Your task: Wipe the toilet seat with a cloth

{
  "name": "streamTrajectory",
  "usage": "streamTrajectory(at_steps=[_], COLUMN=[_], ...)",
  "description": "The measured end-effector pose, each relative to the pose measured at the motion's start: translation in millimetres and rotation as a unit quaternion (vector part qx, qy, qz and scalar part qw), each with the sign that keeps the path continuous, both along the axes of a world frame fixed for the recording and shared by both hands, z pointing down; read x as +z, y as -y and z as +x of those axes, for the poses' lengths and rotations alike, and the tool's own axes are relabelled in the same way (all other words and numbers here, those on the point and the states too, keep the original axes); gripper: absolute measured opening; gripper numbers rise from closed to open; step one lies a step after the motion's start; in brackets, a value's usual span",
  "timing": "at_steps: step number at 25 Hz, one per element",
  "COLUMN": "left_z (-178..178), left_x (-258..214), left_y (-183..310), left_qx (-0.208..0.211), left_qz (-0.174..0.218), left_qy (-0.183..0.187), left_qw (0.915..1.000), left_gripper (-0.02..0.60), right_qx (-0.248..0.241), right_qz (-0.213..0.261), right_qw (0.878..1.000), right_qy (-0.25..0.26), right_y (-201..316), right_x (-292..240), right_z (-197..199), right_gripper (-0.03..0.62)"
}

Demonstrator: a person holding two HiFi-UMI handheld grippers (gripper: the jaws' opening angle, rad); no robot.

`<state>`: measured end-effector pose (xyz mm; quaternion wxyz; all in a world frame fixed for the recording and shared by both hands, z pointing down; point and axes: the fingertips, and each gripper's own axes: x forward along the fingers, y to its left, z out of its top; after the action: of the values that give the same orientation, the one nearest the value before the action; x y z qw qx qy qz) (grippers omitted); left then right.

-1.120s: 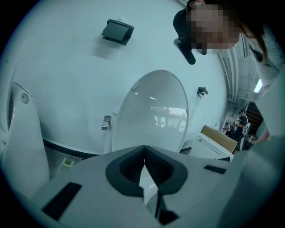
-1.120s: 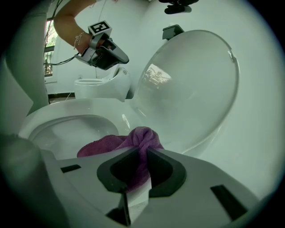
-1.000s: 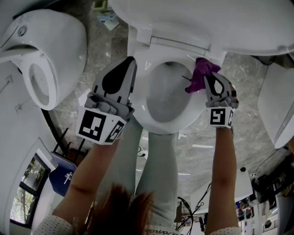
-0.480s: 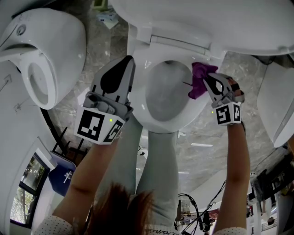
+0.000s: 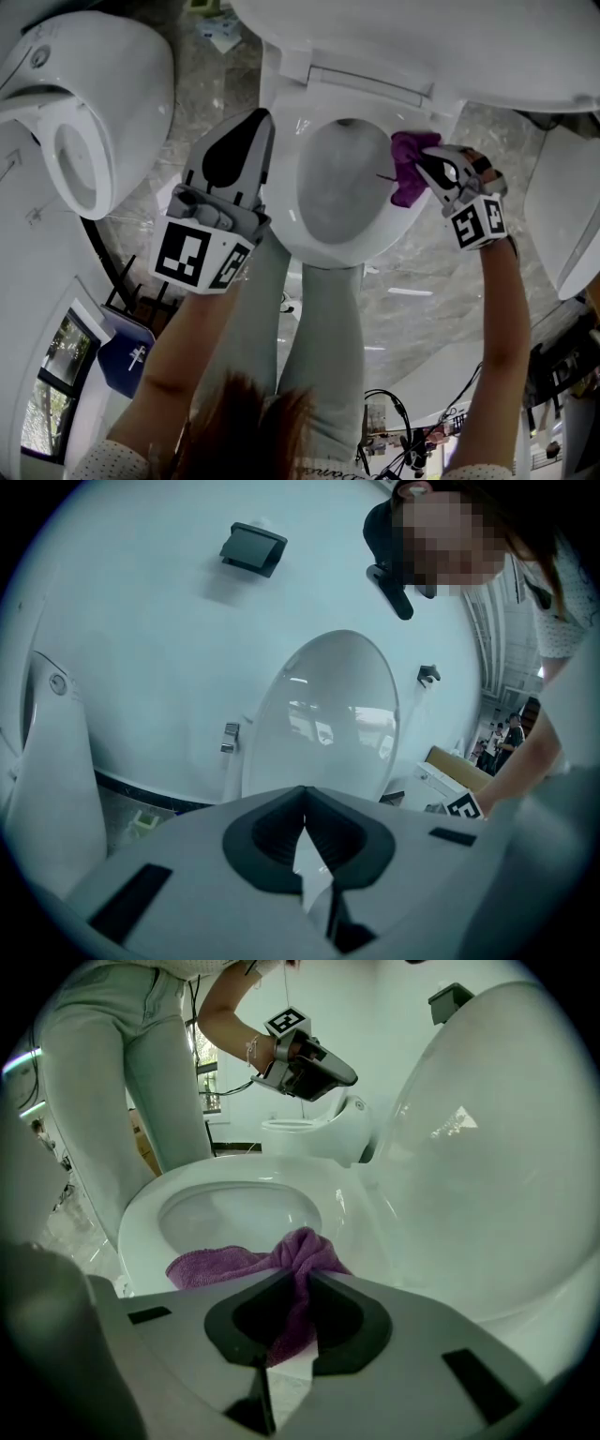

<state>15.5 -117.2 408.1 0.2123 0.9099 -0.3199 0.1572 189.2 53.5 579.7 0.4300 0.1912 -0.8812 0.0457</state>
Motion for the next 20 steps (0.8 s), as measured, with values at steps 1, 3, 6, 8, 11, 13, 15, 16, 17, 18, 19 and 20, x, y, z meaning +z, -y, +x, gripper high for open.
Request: streamTrajectory(at_steps=[1,3,6,8,11,13,15,16,17,18,19,20], left_z=[-0.2,-0.6,-1.3,-1.0,-0.7,-0.3,-0.1,-0.2,-0.3,-0.5,-0.7,-0.9], left_x=[0.0,0.9,2.2,1.4,-0.8,-1.9,-2.6,-2.9,-3.3,-3.8,-4.6,-5.5], left_y=[-0.2,-0.8,-1.6,-2.1,-3.7,-4.7,-5.3,-5.7,-6.0,-6.4,-6.8,-7.3], left_qx=[0.0,-0.001,-0.001,-0.001,-0.001,0.0,0.001,0.001,0.001,0.0,0.0,0.0], left_qz=[0.0,0.0,-0.003,-0.004,-0.002,0.0,0.002,0.003,0.003,0.003,0.003,0.003], left_qy=[0.0,0.001,0.001,0.0,-0.001,0.0,0.0,0.0,0.0,0.0,0.0,0.0], left_qw=[1.0,1.0,1.0,1.0,1.0,1.0,1.0,1.0,1.0,1.0,1.0,1.0], left_gripper=[0.005,0.005,0.005,0.005,0.005,0.005,0.005,0.005,0.005,0.005,0.005,0.005], right_qx=[-0.002,-0.002,-0.006,-0.011,-0.007,-0.006,-0.007,-0.008,-0.01,-0.011,-0.013,-0.014], right_qz=[-0.003,-0.01,-0.025,-0.033,-0.041,-0.045,-0.048,-0.049,-0.05,-0.051,-0.052,-0.053], right_qw=[1.0,1.0,1.0,0.999,0.999,0.999,0.998,0.998,0.998,0.998,0.998,0.998], right_qy=[0.002,0.006,0.015,0.019,0.024,0.027,0.028,0.029,0.03,0.03,0.031,0.031], right_y=[-0.4,-1.3,-9.4,-18.5,-28.0,-32.9,-36.5,-38.3,-40.5,-42.9,-44.9,-46.3], right_x=[0.0,0.5,2.8,4.1,4.4,4.8,5.6,6.2,7.1,8.1,8.9,9.4], right_z=[-0.1,-0.8,-4.4,-7.3,-10.2,-11.9,-13.6,-14.3,-14.8,-15.1,-15.7,-16.6], right_gripper=[0.064,0.064,0.064,0.064,0.064,0.064,0.064,0.064,0.064,0.064,0.064,0.064])
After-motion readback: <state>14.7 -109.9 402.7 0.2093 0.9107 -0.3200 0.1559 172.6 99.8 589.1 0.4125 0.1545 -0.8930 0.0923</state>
